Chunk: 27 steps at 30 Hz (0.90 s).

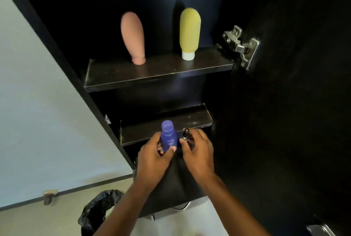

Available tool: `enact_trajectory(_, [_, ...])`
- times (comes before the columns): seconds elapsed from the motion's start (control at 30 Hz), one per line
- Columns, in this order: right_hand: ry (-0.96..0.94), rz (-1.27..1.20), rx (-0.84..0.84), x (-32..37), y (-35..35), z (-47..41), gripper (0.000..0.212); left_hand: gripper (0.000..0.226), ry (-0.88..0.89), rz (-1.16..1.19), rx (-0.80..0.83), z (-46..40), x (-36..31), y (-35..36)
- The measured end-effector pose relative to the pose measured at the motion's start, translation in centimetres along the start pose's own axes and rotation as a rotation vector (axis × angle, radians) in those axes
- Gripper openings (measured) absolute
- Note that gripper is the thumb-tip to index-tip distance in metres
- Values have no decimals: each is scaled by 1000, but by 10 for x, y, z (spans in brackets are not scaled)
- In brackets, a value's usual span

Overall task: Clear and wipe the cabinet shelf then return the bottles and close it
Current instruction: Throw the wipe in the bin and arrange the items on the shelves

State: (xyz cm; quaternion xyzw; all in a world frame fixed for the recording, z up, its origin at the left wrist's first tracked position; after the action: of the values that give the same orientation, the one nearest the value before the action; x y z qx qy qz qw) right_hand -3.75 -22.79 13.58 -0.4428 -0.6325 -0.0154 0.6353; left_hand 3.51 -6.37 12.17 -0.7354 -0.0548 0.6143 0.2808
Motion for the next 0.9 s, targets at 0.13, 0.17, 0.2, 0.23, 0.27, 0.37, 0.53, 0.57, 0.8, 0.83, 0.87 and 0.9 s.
enact_trajectory(0.13, [-92, 96, 121, 20, 10, -30, 20, 48, 22, -13, -30, -33, -16, -22])
enact_trajectory(0.17, [-93, 137, 168, 21, 14, -35, 18, 49, 21, -31, -39, -40, -17, -25])
enact_trajectory(0.2, [-101, 182, 206, 21, 18, -40, 18, 49, 14, -54, -47, -46, -17, -27])
enact_trajectory(0.23, [-111, 225, 236, 21, 21, -43, 18, 51, 8, -77, -51, -51, -16, -28])
enact_trajectory(0.27, [-118, 260, 262, 20, 24, -46, 18, 52, -4, -99, -53, -56, -14, -29])
enact_trajectory(0.37, [-112, 316, 307, 18, 26, -51, 24, 55, -35, -126, -47, -65, -7, -25])
enact_trajectory(0.53, [-100, 332, 327, 9, 30, -52, 24, 64, -72, -115, -1, -72, 7, -9])
enact_trajectory(0.57, [-99, 337, 329, 8, 30, -52, 24, 64, -74, -115, 9, -73, 9, -6])
enact_trajectory(0.8, [-91, 325, 334, 1, 33, -49, 25, 65, -99, -118, 41, -85, 15, 4])
enact_trajectory(0.83, [-87, 325, 336, 1, 32, -48, 25, 65, -103, -117, 41, -85, 15, 4])
enact_trajectory(0.87, [-86, 328, 337, 1, 32, -48, 25, 67, -106, -119, 42, -85, 15, 5])
enact_trajectory(0.9, [-84, 336, 338, 1, 32, -48, 26, 68, -108, -122, 45, -85, 15, 5])
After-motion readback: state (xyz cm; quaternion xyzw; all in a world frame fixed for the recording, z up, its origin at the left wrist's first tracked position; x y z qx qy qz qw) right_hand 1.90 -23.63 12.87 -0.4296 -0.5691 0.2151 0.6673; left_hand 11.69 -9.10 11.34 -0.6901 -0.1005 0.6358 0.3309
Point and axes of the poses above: each hand's wrist, its own z-axis away from the middle knuckle, its own y-axis out of the palm, x = y × z, the point moved 8 cm from there along -z, towards the middle knuckle, and after that the axes turned 1 degree about x, right-handed, at the moved point
